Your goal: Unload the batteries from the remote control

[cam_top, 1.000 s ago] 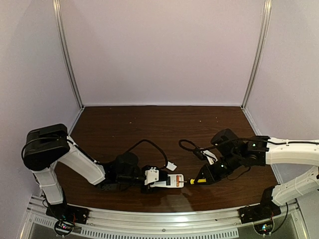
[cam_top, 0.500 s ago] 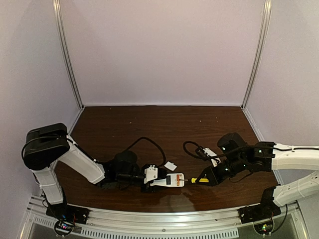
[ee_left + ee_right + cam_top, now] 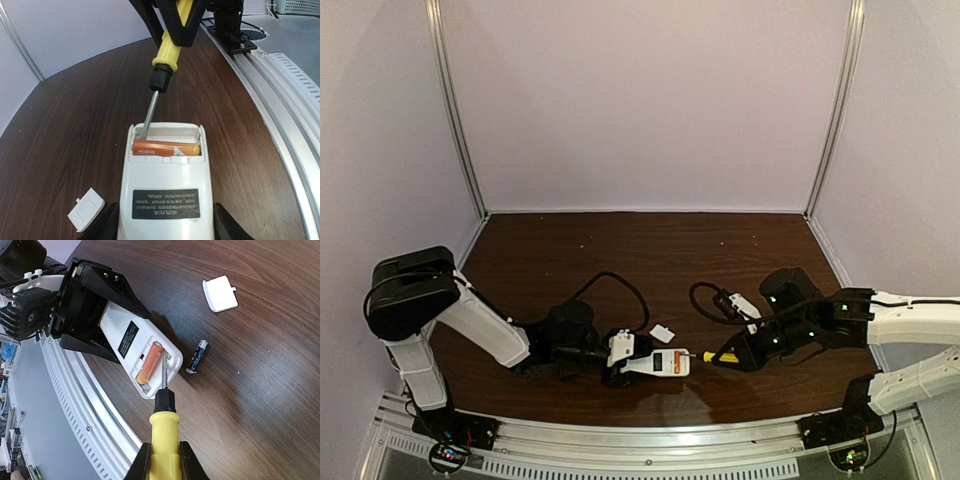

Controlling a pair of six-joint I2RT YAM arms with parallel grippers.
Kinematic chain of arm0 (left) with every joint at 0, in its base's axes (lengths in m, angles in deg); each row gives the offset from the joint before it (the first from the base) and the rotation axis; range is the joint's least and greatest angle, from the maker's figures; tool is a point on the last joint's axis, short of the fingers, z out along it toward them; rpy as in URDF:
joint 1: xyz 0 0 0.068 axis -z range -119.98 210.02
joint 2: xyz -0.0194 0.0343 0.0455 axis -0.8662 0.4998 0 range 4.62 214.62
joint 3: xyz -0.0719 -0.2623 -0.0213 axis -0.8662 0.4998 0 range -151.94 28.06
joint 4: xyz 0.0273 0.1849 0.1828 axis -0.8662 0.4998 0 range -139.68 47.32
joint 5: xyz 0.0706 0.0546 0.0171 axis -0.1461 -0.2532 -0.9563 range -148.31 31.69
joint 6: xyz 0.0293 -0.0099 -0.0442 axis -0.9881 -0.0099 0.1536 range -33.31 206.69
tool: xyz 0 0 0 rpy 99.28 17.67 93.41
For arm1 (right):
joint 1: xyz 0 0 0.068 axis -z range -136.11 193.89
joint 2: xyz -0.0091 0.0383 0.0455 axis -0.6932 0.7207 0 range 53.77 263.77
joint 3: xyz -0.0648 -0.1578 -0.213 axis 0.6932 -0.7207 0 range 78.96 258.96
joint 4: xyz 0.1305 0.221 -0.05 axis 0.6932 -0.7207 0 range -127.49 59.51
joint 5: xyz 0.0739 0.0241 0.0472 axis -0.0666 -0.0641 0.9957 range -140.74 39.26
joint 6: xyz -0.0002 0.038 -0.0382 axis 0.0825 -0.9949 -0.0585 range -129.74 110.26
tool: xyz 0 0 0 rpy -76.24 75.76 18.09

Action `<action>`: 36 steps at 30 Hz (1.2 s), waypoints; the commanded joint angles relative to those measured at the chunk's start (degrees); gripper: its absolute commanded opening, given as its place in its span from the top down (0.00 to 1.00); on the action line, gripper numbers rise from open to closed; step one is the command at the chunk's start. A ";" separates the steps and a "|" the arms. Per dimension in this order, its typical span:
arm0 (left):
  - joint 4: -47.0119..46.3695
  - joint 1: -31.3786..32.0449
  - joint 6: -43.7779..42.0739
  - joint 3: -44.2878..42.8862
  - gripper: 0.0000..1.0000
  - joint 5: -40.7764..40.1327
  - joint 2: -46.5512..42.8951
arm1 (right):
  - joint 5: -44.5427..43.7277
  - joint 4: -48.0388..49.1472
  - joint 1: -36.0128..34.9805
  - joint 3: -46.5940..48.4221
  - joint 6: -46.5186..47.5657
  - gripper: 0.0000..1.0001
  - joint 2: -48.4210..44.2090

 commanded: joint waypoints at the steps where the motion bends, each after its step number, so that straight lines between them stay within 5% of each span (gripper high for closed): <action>1: -1.52 0.39 -0.55 -1.10 1.00 1.61 -1.04 | -5.23 2.05 0.27 -0.83 0.29 1.00 0.76; 6: -0.54 0.37 -1.42 -1.59 1.00 -2.16 -0.58 | -3.10 4.76 0.27 -2.41 2.14 1.00 1.49; 14: 1.05 0.36 -0.90 -2.80 1.00 -3.39 -0.38 | -14.36 2.13 0.27 -0.79 3.30 1.00 3.15; 20: 0.46 0.35 -0.85 -2.58 1.00 -2.20 -0.38 | -6.35 6.93 0.26 -0.97 2.25 1.00 5.07; 36: 0.04 0.40 -0.60 -2.00 1.00 -0.99 -1.42 | 7.92 21.60 1.74 -4.89 -20.94 1.00 1.78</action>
